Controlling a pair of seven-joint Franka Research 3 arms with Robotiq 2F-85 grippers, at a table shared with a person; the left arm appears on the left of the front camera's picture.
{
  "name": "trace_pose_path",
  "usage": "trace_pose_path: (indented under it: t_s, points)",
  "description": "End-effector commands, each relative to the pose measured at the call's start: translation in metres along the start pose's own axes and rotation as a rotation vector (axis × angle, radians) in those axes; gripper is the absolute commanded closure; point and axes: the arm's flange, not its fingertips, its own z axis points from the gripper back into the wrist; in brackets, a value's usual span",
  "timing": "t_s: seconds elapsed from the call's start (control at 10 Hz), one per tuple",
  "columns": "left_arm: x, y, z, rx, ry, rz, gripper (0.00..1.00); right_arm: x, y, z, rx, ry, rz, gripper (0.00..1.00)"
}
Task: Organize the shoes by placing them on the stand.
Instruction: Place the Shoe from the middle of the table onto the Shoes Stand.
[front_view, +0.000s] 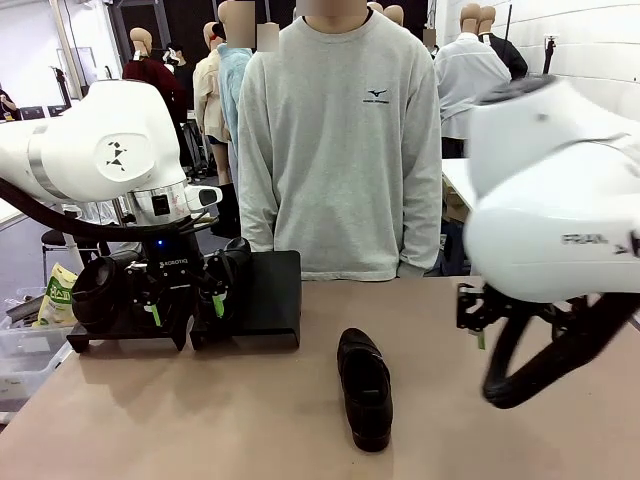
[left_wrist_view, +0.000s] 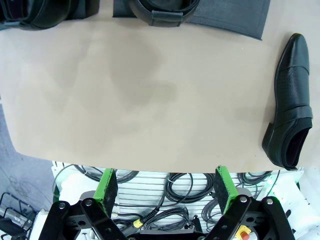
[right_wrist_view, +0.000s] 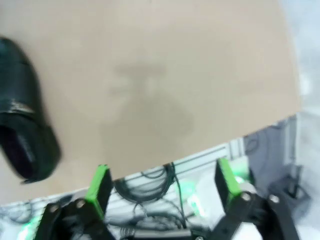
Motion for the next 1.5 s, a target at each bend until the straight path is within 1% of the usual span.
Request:
trace_pose_path:
  t_s: [0.0,0.1,0.2,0.3,0.4,0.5,0.6,0.7,0.9,1.0,1.2,1.4]
  points:
    - [0.000,0.000,0.000,0.000,0.000,0.000,0.00,-0.008,-0.044,-0.032,0.144,0.033,0.008,0.00]
    - [-0.011,-0.022,-0.010,0.006,-0.008,-0.007,0.00,-0.002,-0.056,-0.043,0.179,0.046,0.018,0.00]
    - [-0.026,-0.045,-0.017,-0.019,-0.031,0.010,0.00,-0.002,-0.058,-0.050,0.191,0.061,0.008,0.00]
    - [-0.034,-0.065,-0.026,-0.042,-0.090,0.072,0.00,0.005,-0.057,-0.056,0.209,0.099,-0.050,0.00]
    - [-0.034,-0.079,-0.039,-0.052,-0.172,0.117,0.00,0.038,-0.041,0.000,0.148,0.041,-0.006,0.00]
    - [-0.031,-0.091,-0.050,-0.067,-0.183,0.158,0.00,0.038,-0.041,0.000,0.148,0.041,-0.006,0.00]
    - [-0.023,-0.105,-0.065,-0.056,-0.204,0.180,0.00,0.038,-0.041,0.000,0.148,0.041,-0.006,0.00]
    - [-0.019,-0.120,-0.075,-0.073,-0.184,0.191,0.00,0.038,-0.041,0.000,0.148,0.041,-0.006,0.00]
    - [-0.023,-0.149,-0.078,-0.043,-0.202,0.141,0.00,0.038,-0.041,0.000,0.148,0.041,-0.006,0.00]
    - [-0.023,-0.160,-0.080,-0.035,-0.215,0.138,0.00,0.038,-0.041,0.000,0.148,0.041,-0.006,0.00]
    - [-0.017,-0.189,-0.087,-0.042,-0.203,0.076,0.00,0.038,-0.041,0.000,0.148,0.041,-0.006,0.00]
    - [-0.025,-0.203,-0.079,-0.036,-0.199,0.024,0.00,0.038,-0.041,0.000,0.148,0.041,-0.006,0.00]
